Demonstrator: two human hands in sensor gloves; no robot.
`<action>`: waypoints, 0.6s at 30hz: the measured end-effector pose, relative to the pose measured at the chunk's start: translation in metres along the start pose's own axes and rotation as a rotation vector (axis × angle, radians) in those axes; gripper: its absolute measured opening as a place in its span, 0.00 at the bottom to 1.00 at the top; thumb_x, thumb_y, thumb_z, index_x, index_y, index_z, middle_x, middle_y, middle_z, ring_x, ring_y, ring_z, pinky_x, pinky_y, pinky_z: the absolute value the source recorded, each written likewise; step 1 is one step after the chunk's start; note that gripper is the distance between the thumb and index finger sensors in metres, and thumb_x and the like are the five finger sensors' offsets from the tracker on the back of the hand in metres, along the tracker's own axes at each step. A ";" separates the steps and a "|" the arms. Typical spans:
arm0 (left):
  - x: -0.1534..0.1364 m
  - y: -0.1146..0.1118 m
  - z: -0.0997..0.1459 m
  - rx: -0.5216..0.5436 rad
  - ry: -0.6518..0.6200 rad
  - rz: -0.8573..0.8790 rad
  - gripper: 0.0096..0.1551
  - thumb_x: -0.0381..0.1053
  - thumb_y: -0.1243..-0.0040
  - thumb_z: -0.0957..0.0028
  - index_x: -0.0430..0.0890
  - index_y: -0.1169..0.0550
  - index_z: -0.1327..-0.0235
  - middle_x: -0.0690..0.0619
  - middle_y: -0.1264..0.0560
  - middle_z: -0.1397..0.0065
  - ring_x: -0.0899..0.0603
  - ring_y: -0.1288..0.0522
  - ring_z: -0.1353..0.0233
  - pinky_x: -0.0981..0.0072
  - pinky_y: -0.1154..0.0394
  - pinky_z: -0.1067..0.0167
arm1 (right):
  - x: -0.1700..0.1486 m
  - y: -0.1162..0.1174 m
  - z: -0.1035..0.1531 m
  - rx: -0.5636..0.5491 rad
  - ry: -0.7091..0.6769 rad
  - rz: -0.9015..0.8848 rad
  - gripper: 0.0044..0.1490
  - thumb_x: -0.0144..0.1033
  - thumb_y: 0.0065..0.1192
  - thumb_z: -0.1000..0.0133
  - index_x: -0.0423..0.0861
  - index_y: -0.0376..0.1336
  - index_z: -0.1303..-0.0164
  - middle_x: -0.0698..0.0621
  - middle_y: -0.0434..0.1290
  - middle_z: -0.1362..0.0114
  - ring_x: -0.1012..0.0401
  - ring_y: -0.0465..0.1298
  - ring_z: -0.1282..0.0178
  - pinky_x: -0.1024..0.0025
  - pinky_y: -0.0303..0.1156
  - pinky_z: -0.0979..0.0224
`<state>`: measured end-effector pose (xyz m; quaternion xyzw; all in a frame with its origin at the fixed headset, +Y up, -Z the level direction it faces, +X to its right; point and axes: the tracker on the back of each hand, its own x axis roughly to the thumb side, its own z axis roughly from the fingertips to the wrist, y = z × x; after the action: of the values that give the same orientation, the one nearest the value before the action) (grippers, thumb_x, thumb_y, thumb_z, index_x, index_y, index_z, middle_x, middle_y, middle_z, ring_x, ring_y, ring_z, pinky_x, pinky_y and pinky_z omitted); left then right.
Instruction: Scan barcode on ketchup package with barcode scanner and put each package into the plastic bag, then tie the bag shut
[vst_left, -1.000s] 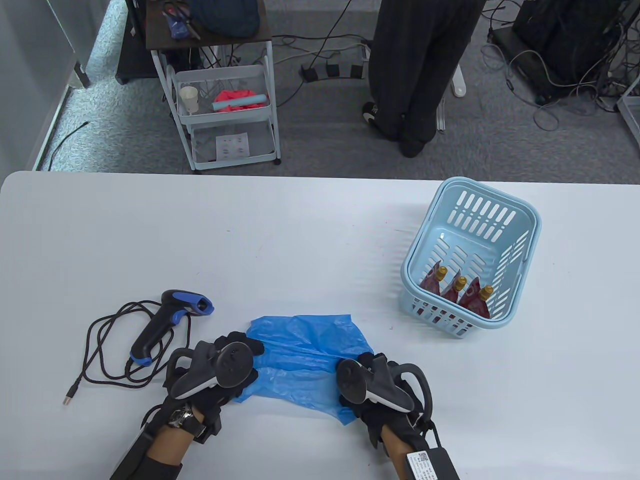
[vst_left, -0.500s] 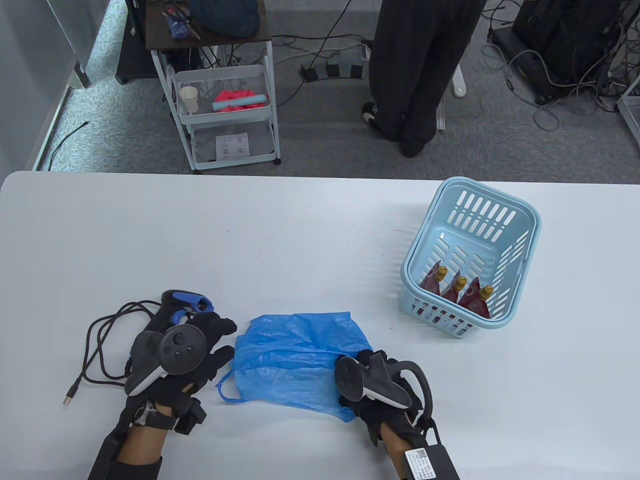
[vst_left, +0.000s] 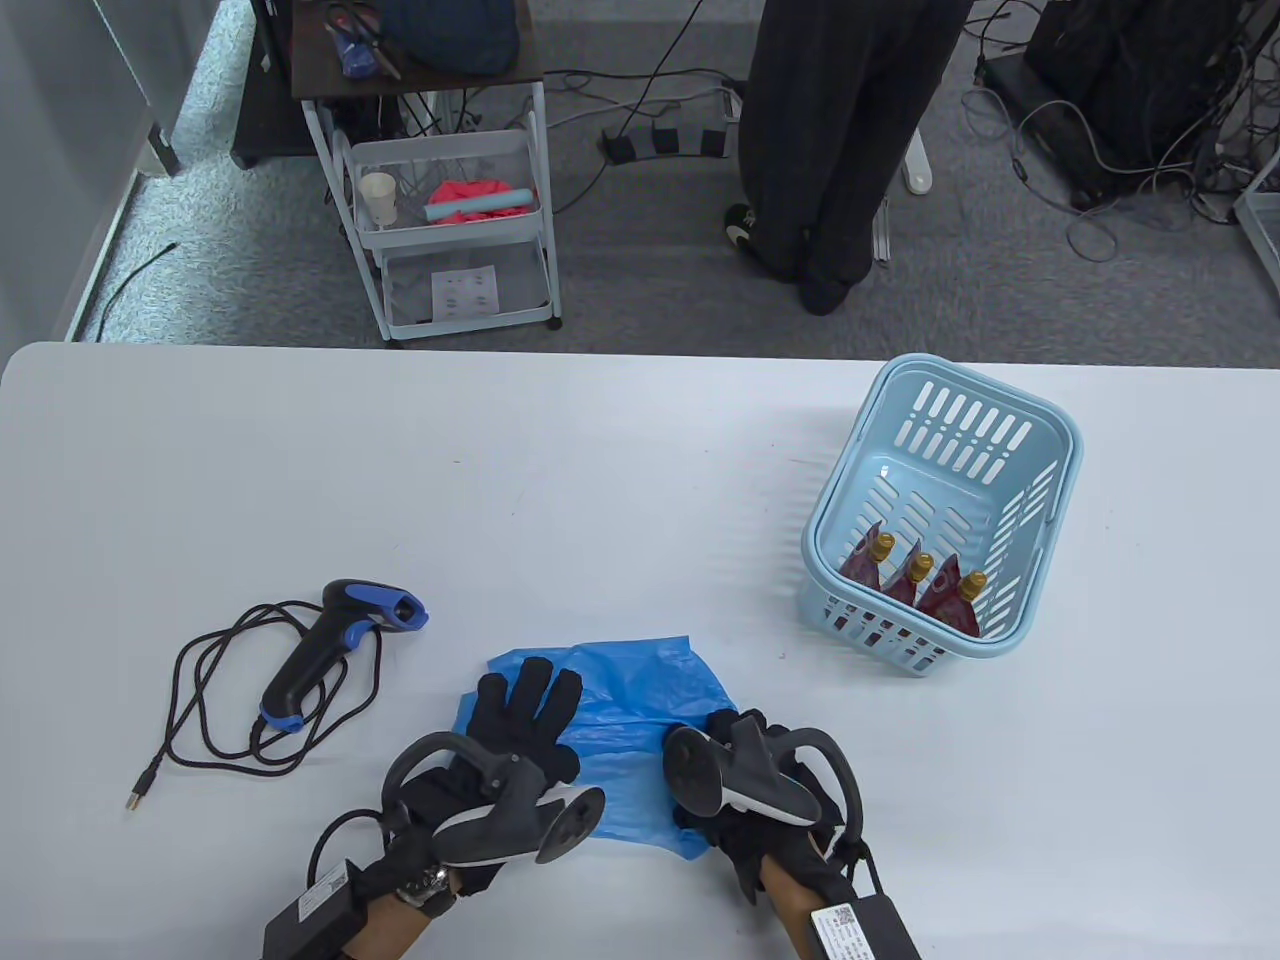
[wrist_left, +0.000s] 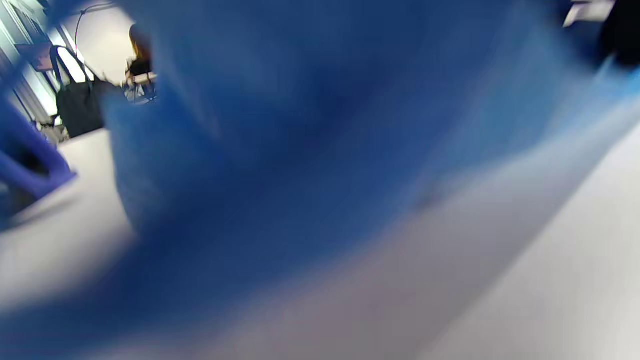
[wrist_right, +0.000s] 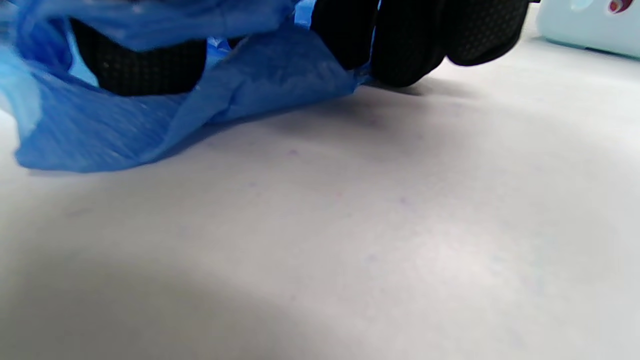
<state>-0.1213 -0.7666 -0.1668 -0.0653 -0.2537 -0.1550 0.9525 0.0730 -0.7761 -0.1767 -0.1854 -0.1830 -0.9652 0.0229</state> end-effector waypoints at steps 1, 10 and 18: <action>-0.004 -0.006 -0.004 -0.017 0.018 0.014 0.20 0.56 0.33 0.53 0.57 0.17 0.47 0.50 0.52 0.12 0.30 0.52 0.13 0.33 0.45 0.21 | 0.000 0.000 0.001 -0.001 -0.004 0.002 0.51 0.54 0.69 0.52 0.55 0.52 0.19 0.40 0.59 0.23 0.39 0.61 0.27 0.38 0.59 0.25; -0.045 -0.025 -0.011 -0.154 0.094 0.368 0.53 0.61 0.33 0.54 0.61 0.46 0.17 0.41 0.57 0.13 0.26 0.52 0.14 0.29 0.45 0.23 | -0.008 -0.006 0.002 0.040 0.026 0.059 0.62 0.56 0.71 0.52 0.59 0.38 0.16 0.36 0.48 0.16 0.38 0.54 0.22 0.37 0.55 0.22; -0.048 -0.026 -0.011 -0.157 0.090 0.391 0.65 0.62 0.31 0.57 0.55 0.58 0.16 0.44 0.58 0.14 0.28 0.47 0.14 0.30 0.43 0.23 | -0.044 -0.042 0.009 -0.115 0.115 -0.121 0.53 0.47 0.72 0.49 0.61 0.46 0.18 0.36 0.49 0.15 0.38 0.55 0.23 0.37 0.56 0.23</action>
<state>-0.1644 -0.7811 -0.1989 -0.1804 -0.1807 0.0107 0.9668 0.1127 -0.7350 -0.1993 -0.1195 -0.1365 -0.9828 -0.0357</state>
